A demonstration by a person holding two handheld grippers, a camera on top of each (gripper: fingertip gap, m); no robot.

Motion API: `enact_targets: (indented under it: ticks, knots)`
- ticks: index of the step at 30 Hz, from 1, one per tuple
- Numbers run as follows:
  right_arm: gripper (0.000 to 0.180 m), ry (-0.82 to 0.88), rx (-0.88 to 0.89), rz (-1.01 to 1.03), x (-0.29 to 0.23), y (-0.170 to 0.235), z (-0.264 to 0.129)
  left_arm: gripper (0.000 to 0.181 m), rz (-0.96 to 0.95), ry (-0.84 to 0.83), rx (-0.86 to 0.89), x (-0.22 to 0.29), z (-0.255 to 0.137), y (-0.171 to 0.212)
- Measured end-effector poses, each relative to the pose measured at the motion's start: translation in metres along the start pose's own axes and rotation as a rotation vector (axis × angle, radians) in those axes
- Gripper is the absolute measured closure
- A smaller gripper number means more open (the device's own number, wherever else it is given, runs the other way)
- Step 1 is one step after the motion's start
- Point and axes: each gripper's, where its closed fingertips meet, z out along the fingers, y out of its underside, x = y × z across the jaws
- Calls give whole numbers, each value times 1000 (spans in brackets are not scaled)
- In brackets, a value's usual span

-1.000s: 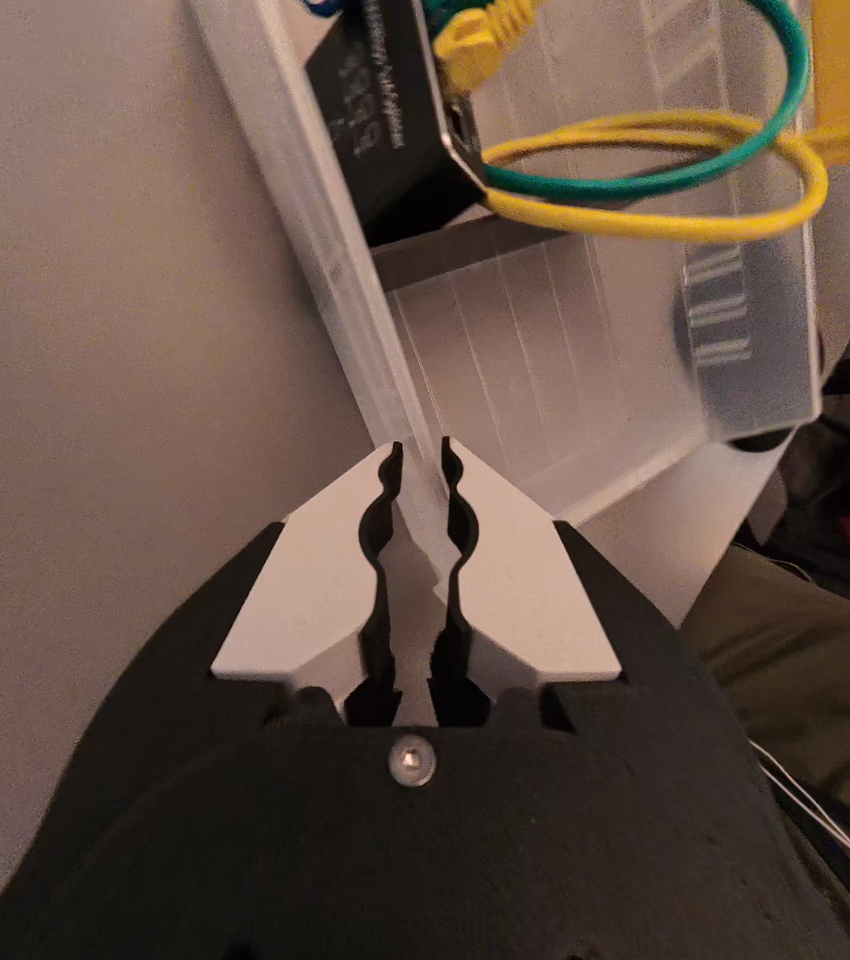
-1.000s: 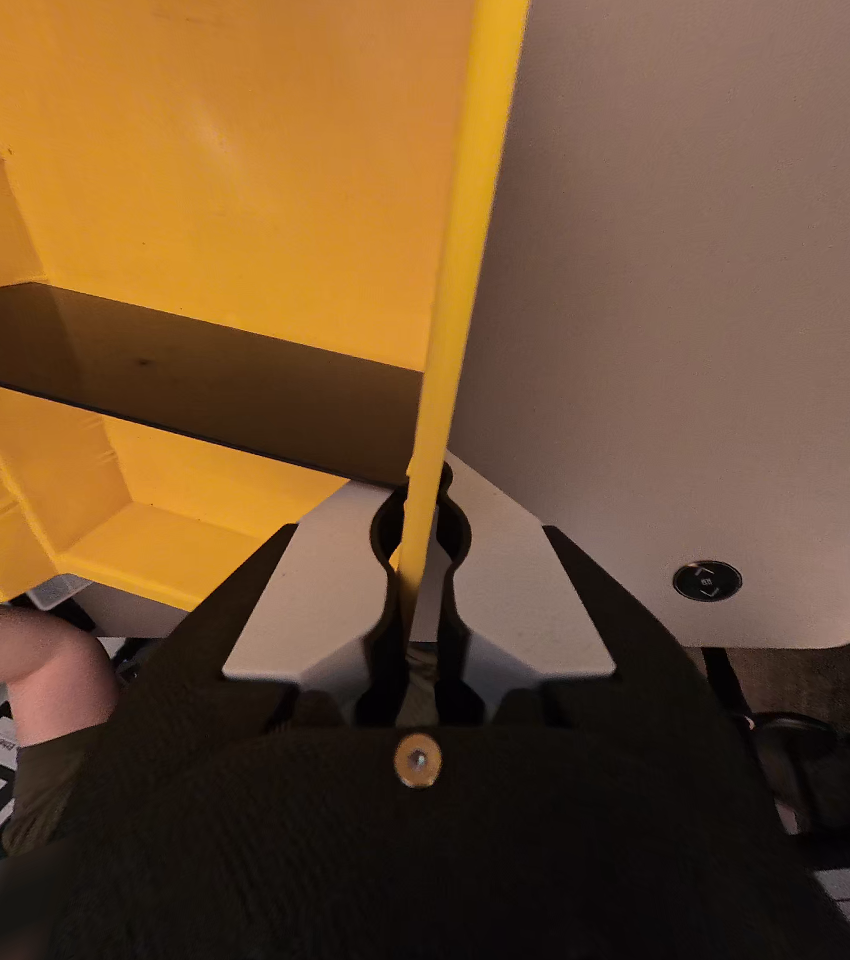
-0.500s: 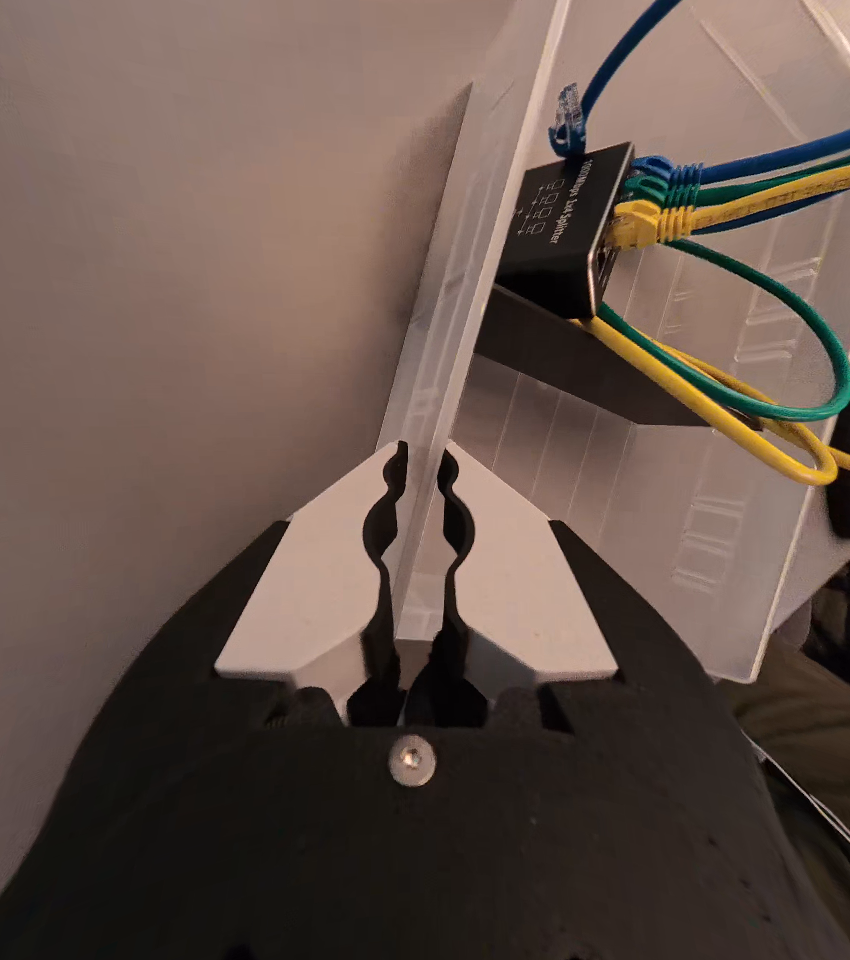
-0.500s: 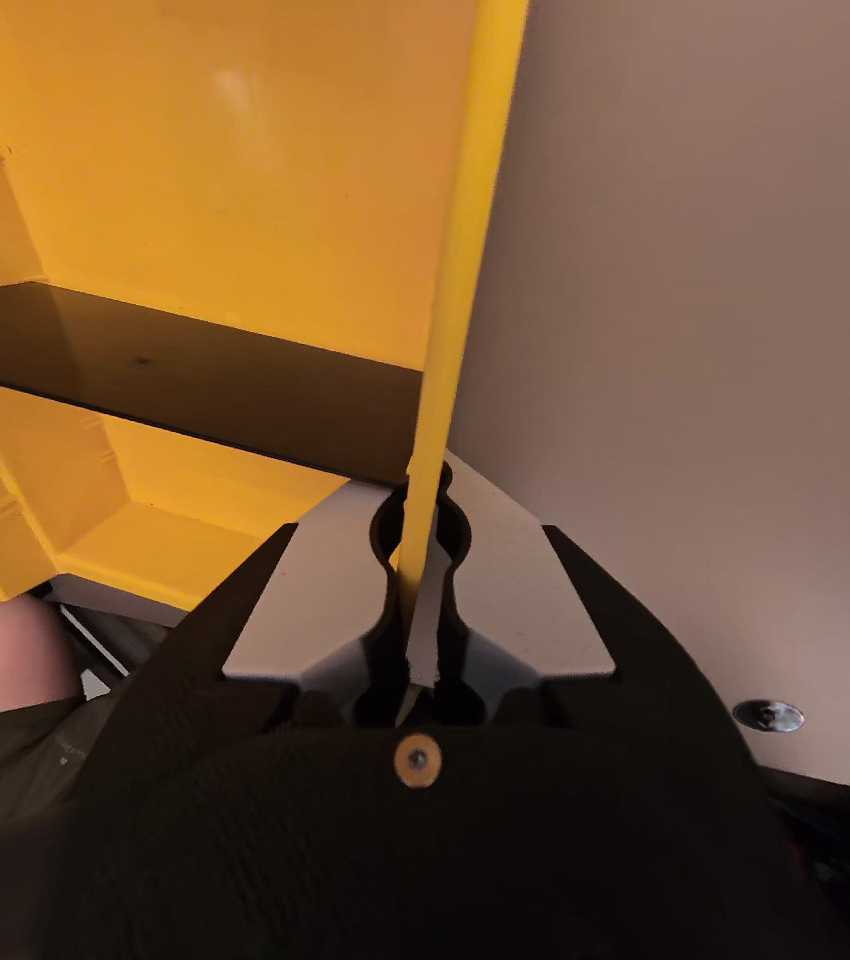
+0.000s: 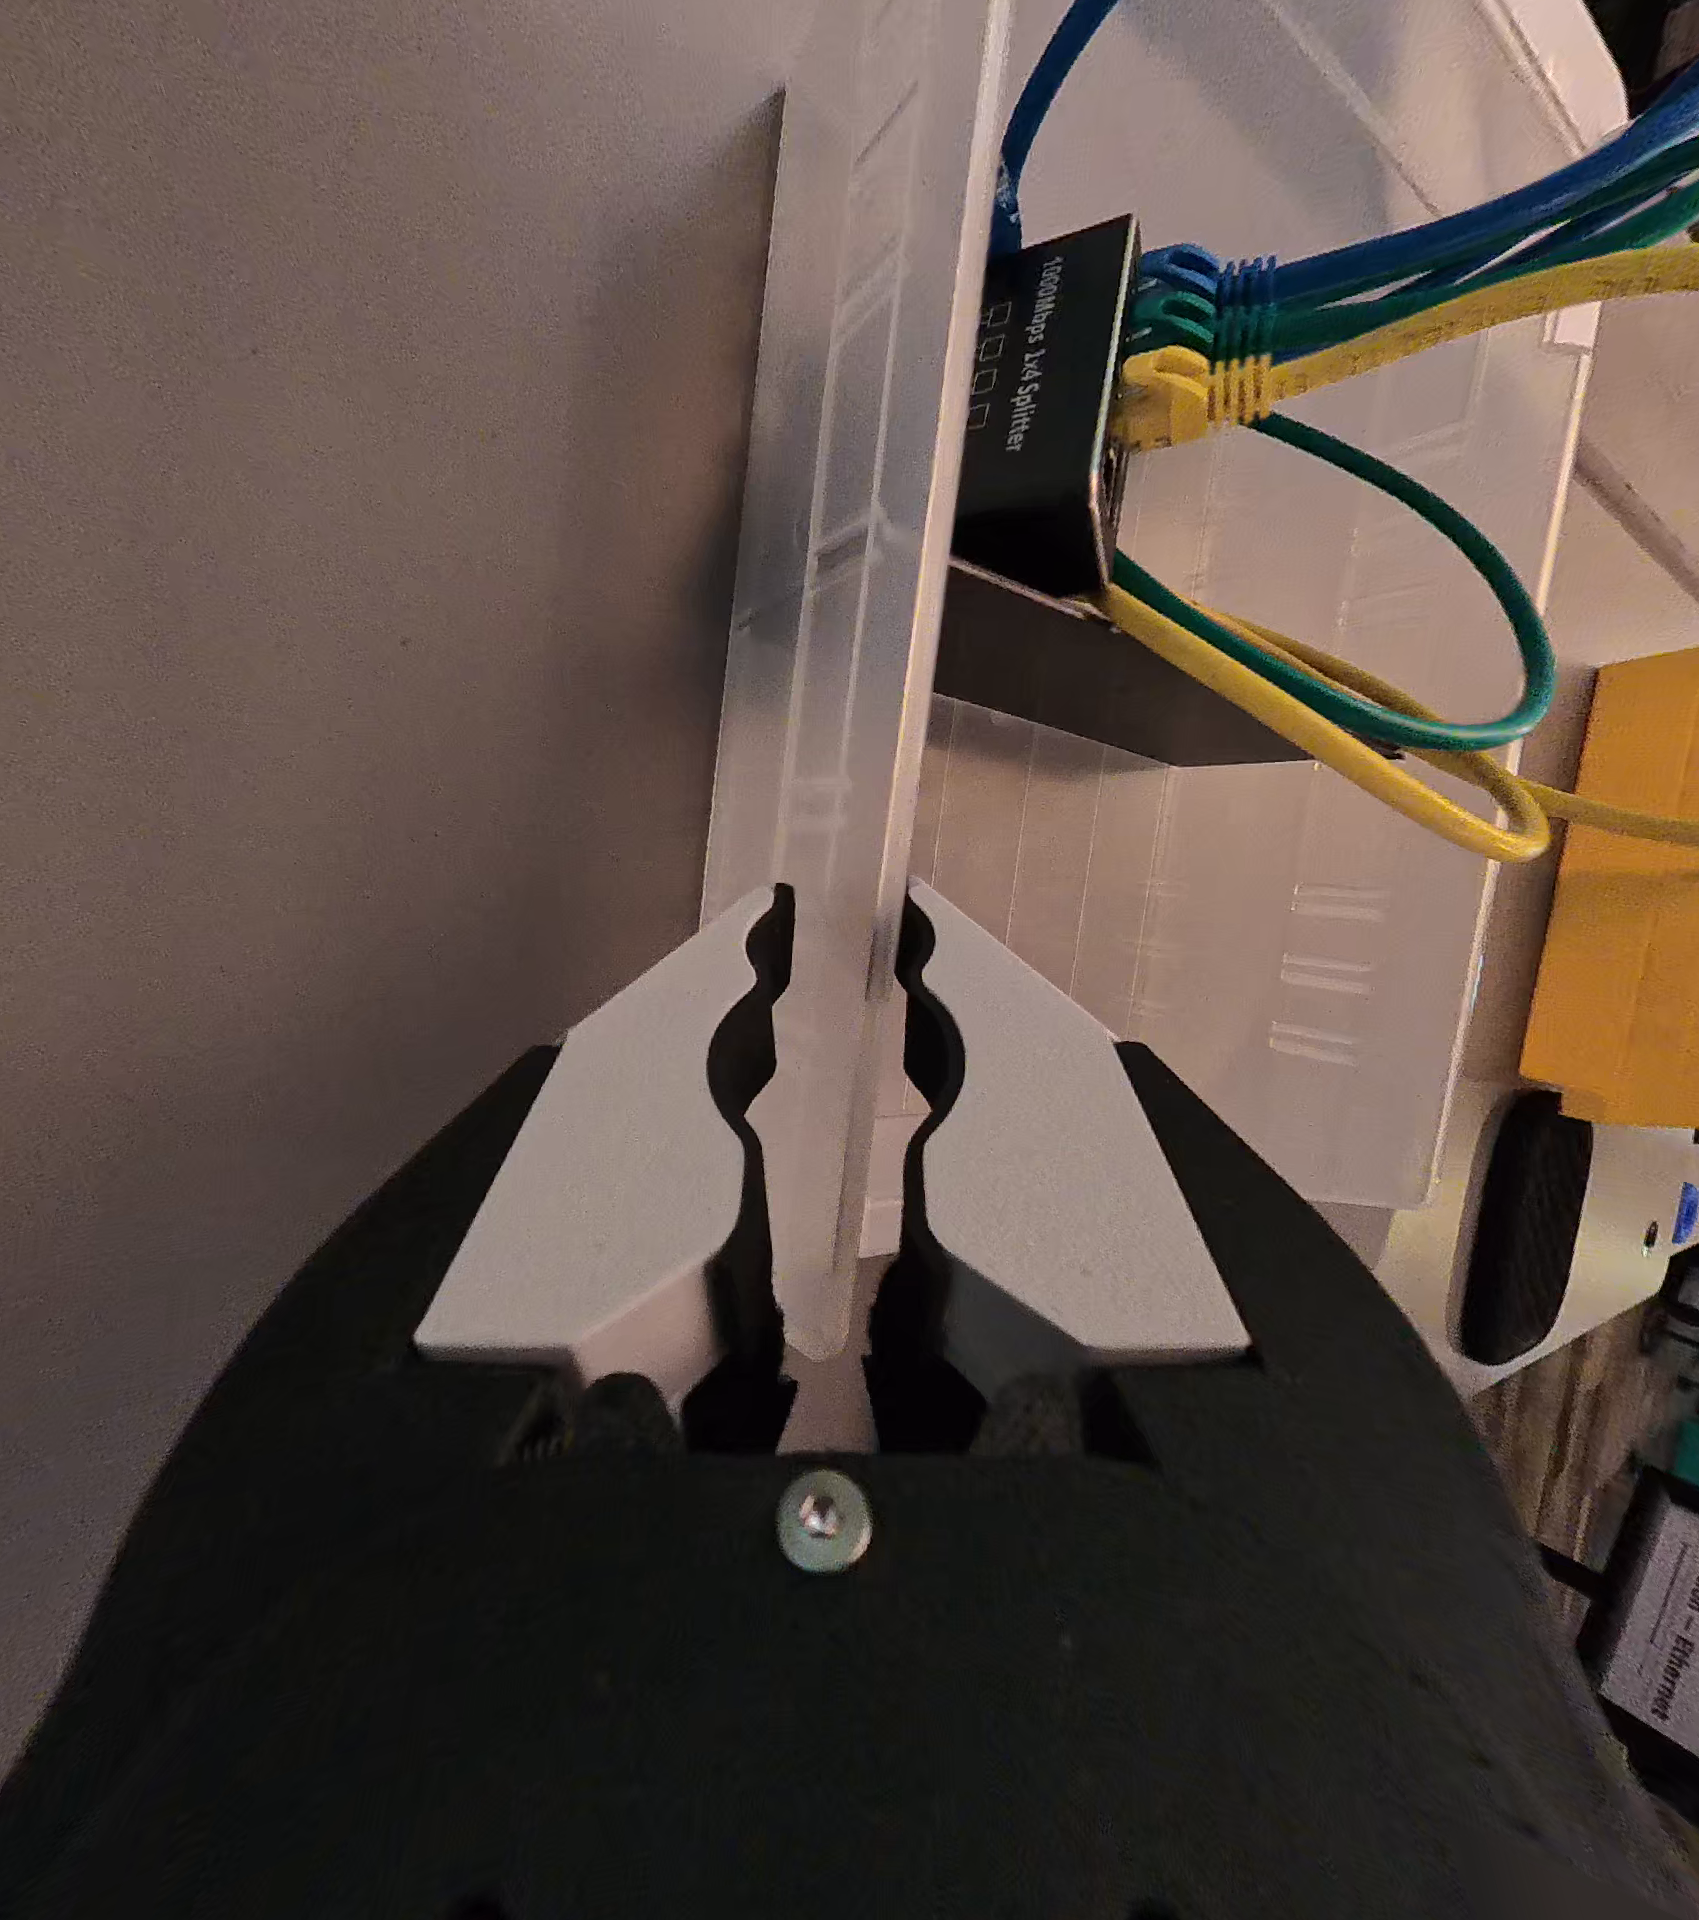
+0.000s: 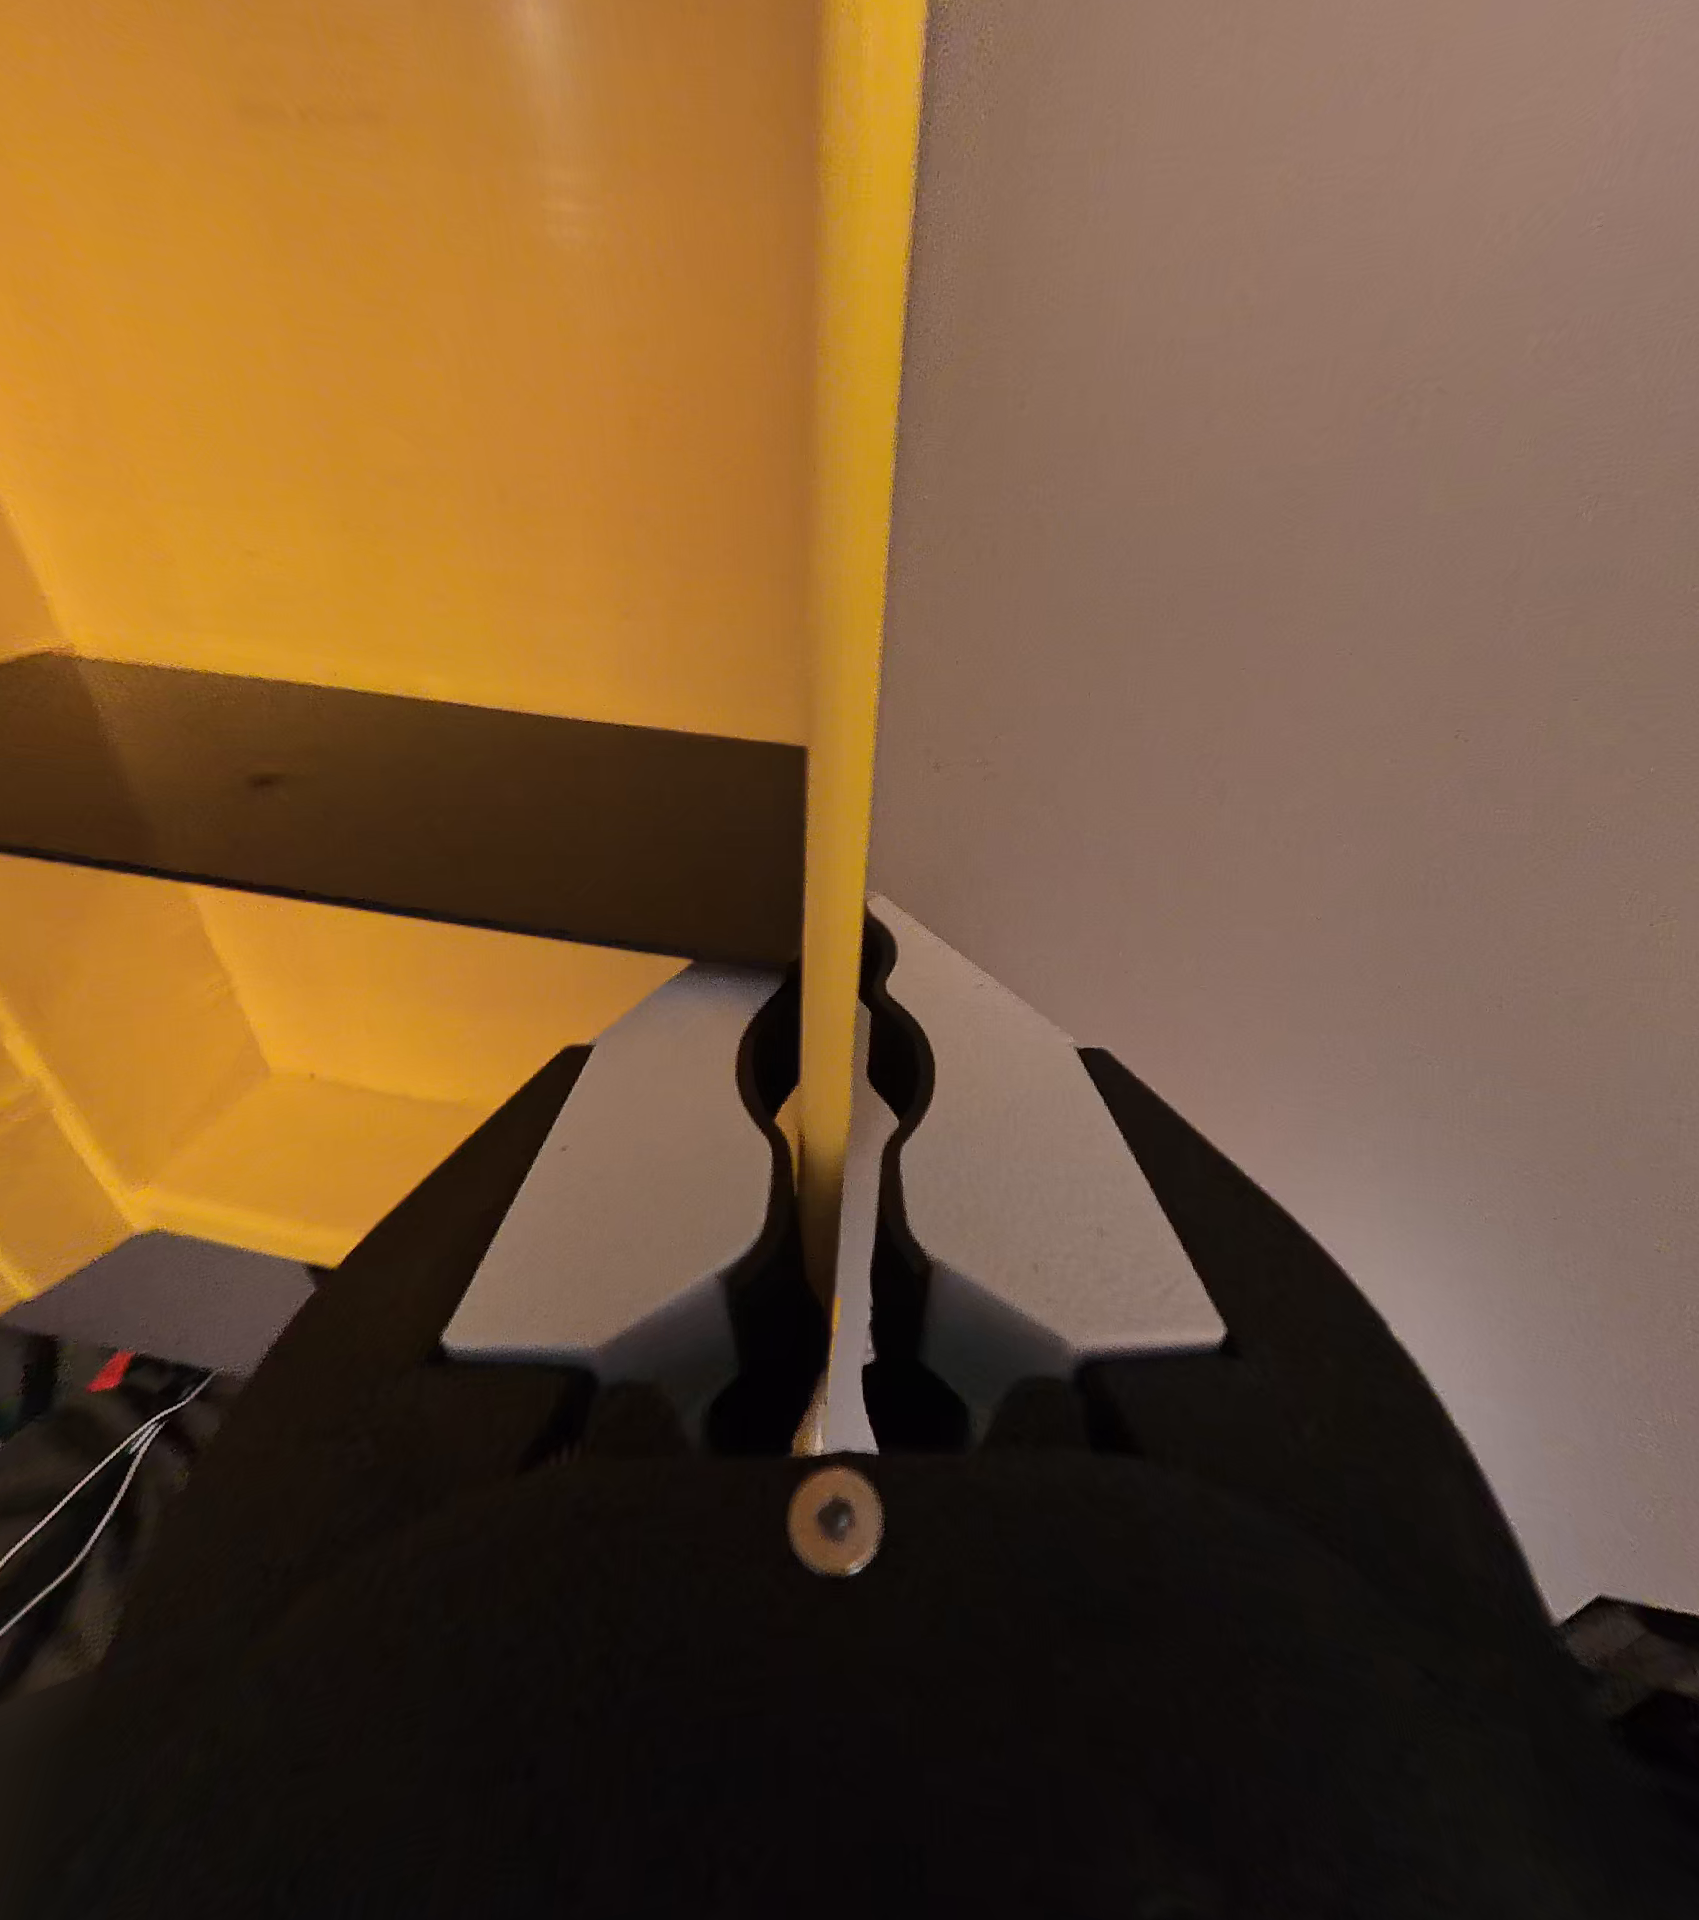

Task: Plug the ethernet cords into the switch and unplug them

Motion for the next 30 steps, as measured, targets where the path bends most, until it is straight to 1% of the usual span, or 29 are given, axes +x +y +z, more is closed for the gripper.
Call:
enact_targets:
  ticks: [3,6,8,13,18,23,30]
  knots:
    - [177,44,4,-5,2,-8,0,167,47,-38,-5,-1,3,-4]
    - [177,49,8,24,0,-13,1,170,54,-93,75,-6,9,-24]
    - [177,42,17,57,0,-13,1,170,46,-74,121,-5,13,-35]
    - [176,31,79,100,-1,-13,2,170,12,-60,168,-9,12,-42]
    - [176,-6,132,119,-4,-7,3,169,-35,-91,173,-15,6,-37]
    - [176,21,133,88,-3,-6,3,166,0,-28,46,1,6,-12]
    - [176,34,120,81,2,-15,2,167,29,-34,35,3,8,-13]
